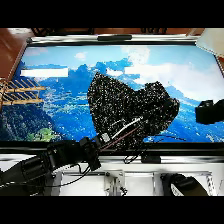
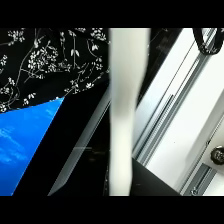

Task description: Fold the shirts.

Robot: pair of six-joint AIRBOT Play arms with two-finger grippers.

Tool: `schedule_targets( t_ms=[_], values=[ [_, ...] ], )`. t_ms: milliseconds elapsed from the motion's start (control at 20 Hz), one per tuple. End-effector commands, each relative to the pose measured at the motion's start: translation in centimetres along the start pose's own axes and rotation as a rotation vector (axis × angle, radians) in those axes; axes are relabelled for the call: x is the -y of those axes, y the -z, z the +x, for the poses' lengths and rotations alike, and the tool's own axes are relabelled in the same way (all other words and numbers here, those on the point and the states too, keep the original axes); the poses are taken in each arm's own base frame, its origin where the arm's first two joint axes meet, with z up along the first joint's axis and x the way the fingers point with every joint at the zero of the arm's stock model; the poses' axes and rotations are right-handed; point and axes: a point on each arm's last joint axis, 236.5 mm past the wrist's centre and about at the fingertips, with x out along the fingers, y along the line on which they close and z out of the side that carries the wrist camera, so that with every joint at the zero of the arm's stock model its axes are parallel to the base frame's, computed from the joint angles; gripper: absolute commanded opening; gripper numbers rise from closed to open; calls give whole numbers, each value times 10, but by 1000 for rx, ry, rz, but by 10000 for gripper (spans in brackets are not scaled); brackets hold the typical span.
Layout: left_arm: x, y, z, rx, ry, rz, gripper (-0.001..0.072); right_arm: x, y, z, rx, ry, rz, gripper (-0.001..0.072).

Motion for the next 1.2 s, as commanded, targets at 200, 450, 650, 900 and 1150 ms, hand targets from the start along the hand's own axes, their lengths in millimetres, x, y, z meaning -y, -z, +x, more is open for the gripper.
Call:
schedule_targets(
  t_ms=[200, 450, 650, 900, 1150],
  values=[
    [0, 14, 0, -60, 3, 68, 48, -26, 14, 54, -88, -451, -837, 362],
    [0, 14, 0, -61, 3, 67, 47, -56, 11, 91, -143, -580, -1096, 360],
    [0, 15, 0, -64, 4, 66, 48, -62, 11, 105, -171, -613, -1131, 317],
    [1, 16, -1, -68, 6, 65, 47, -68, 8, 104, -132, -634, -1154, 318],
    [1, 23, -1, -96, 7, 65, 48, -63, 5, 75, -70, -545, -1113, 319]
  ],
)
